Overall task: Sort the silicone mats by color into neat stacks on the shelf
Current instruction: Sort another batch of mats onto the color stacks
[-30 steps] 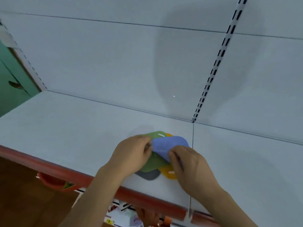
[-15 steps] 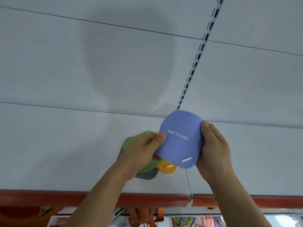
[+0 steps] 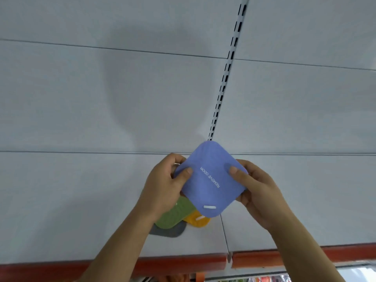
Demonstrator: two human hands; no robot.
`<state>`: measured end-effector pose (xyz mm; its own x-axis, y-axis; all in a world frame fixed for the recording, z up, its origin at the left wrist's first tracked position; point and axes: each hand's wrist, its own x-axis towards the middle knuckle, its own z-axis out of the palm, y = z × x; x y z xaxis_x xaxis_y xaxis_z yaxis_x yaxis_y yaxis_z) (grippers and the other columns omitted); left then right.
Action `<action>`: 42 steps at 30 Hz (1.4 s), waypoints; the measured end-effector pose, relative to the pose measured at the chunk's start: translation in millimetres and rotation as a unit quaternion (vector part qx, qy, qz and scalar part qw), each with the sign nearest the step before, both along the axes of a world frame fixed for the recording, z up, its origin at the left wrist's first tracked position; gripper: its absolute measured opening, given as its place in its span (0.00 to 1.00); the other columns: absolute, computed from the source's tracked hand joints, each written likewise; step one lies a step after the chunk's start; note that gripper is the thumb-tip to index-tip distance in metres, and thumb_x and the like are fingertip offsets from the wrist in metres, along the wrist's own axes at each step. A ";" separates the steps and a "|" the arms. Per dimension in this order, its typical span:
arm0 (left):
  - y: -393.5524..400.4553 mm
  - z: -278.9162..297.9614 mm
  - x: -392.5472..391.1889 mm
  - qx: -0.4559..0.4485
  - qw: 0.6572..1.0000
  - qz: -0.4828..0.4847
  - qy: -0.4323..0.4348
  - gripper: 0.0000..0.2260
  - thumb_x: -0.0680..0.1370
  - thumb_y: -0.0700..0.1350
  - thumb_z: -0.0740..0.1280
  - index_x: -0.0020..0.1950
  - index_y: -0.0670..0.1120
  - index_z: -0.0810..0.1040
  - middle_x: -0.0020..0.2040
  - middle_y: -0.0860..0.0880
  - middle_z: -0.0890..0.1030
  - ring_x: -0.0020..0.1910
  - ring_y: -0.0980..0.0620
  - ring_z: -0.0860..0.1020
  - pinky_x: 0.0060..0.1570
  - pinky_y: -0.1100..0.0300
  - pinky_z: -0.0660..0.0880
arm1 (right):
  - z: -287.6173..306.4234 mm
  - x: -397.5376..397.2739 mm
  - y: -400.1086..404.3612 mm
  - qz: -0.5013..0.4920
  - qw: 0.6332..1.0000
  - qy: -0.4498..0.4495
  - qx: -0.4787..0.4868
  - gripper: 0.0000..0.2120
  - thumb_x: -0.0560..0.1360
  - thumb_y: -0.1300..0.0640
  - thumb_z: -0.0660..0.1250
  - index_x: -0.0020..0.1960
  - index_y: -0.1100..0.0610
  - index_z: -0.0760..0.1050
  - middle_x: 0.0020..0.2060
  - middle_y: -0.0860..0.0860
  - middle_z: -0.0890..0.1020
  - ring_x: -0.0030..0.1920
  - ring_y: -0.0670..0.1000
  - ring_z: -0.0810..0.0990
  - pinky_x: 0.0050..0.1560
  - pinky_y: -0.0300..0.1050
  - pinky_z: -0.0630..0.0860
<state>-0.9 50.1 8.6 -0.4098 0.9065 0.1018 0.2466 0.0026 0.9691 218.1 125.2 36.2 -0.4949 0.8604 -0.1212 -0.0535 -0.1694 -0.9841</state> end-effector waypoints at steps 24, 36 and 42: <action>13.4 -30.5 -27.2 -0.229 0.898 -0.022 0.375 0.20 0.74 0.60 0.74 0.54 0.51 0.70 0.52 0.54 0.75 0.55 0.50 0.72 0.53 0.53 0.73 | -81.7 12.9 32.8 -0.097 0.950 -0.249 0.160 0.05 0.81 0.54 0.68 0.52 0.44 0.80 0.39 0.39 0.85 0.37 0.46 0.84 0.40 0.46 0.77; 13.2 -21.8 -38.6 -0.320 0.863 -0.006 0.391 0.24 0.72 0.65 0.74 0.53 0.50 0.72 0.54 0.50 0.73 0.58 0.46 0.71 0.57 0.50 0.74 | -87.2 10.2 34.8 -0.094 0.947 -0.257 0.169 0.04 0.81 0.53 0.67 0.54 0.46 0.80 0.44 0.42 0.86 0.44 0.45 0.84 0.47 0.48 0.80; 1.8 -11.6 -40.0 -0.232 0.909 -0.034 0.344 0.12 0.78 0.45 0.68 0.59 0.53 0.70 0.49 0.54 0.80 0.48 0.49 0.79 0.46 0.53 0.76 | -83.6 12.3 31.4 -0.104 0.946 -0.257 0.170 0.04 0.81 0.53 0.68 0.53 0.47 0.81 0.43 0.44 0.87 0.45 0.48 0.85 0.46 0.50 0.79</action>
<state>-40.9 52.0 -3.0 -0.3352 0.9382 -0.0862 0.8088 0.3335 0.4843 230.4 156.7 -47.5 -0.2613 0.9653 0.0026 0.4488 0.1239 -0.8850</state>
